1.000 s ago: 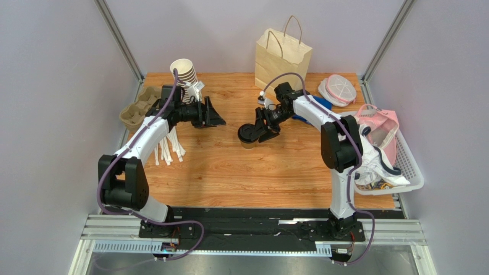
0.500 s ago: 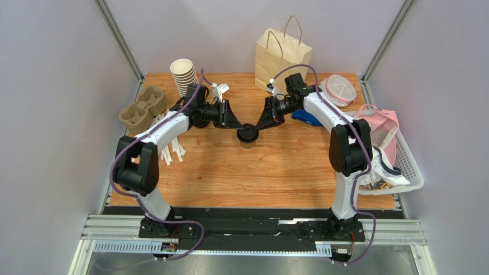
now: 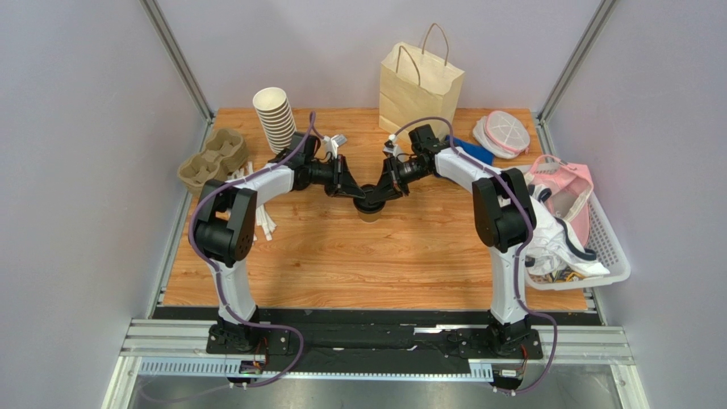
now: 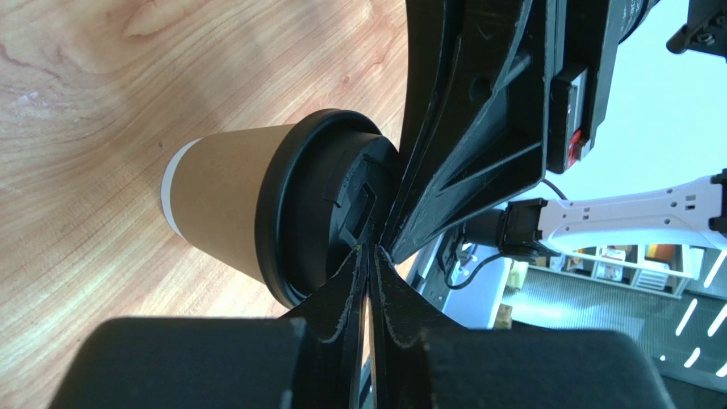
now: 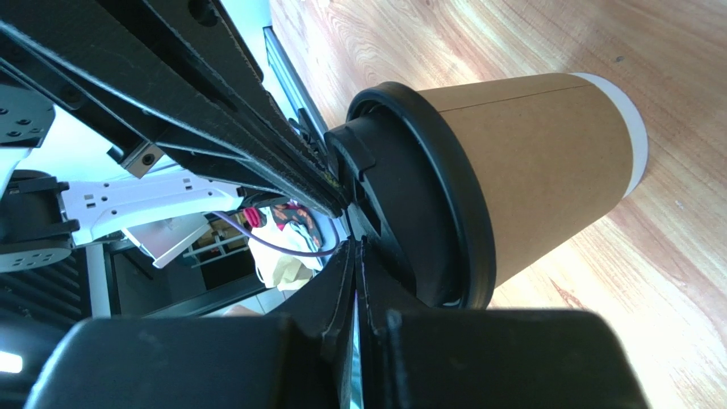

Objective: Pack the takeout coffee

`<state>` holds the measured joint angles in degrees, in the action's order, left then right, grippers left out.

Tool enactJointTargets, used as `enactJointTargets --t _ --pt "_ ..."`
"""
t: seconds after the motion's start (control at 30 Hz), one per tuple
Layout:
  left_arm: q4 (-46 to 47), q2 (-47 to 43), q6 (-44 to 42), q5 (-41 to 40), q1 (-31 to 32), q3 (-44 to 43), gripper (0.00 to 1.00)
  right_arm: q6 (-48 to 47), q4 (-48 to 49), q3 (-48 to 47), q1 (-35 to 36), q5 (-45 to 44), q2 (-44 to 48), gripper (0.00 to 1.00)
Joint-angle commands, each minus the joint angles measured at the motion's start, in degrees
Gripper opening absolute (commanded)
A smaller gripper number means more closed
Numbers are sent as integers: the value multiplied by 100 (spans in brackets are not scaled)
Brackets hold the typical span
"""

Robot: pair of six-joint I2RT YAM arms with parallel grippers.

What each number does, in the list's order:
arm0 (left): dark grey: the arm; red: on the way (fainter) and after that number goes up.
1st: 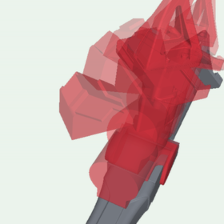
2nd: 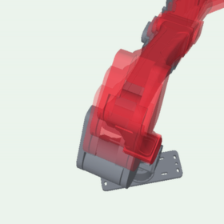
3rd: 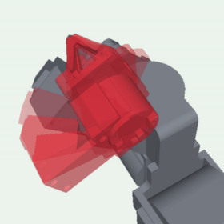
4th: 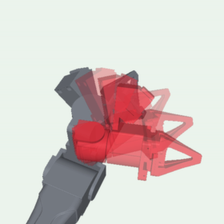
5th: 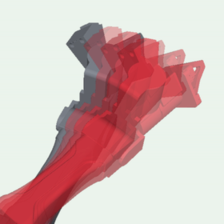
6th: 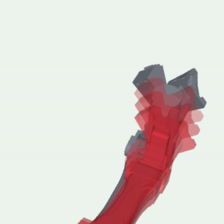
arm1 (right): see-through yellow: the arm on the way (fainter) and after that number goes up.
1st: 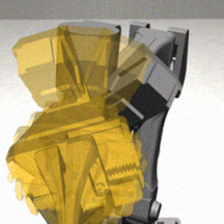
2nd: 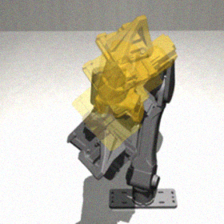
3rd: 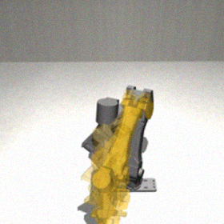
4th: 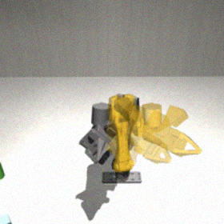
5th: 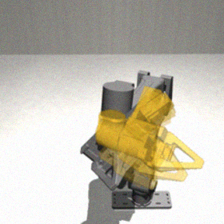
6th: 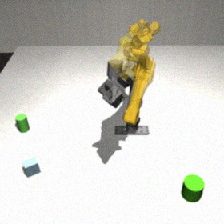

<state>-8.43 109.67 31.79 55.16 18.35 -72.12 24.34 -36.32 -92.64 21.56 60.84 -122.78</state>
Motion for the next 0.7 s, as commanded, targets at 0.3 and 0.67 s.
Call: enactJointTargets --t 0.3,0.67 --pt "129 -305 -94 135 28 -250 22 -228 -148 -447 -3 129 201 18" --pt "-300 -1298 -279 364 -6 -1032 59 -2027 -1639 -782 15 -1087 1467 69"
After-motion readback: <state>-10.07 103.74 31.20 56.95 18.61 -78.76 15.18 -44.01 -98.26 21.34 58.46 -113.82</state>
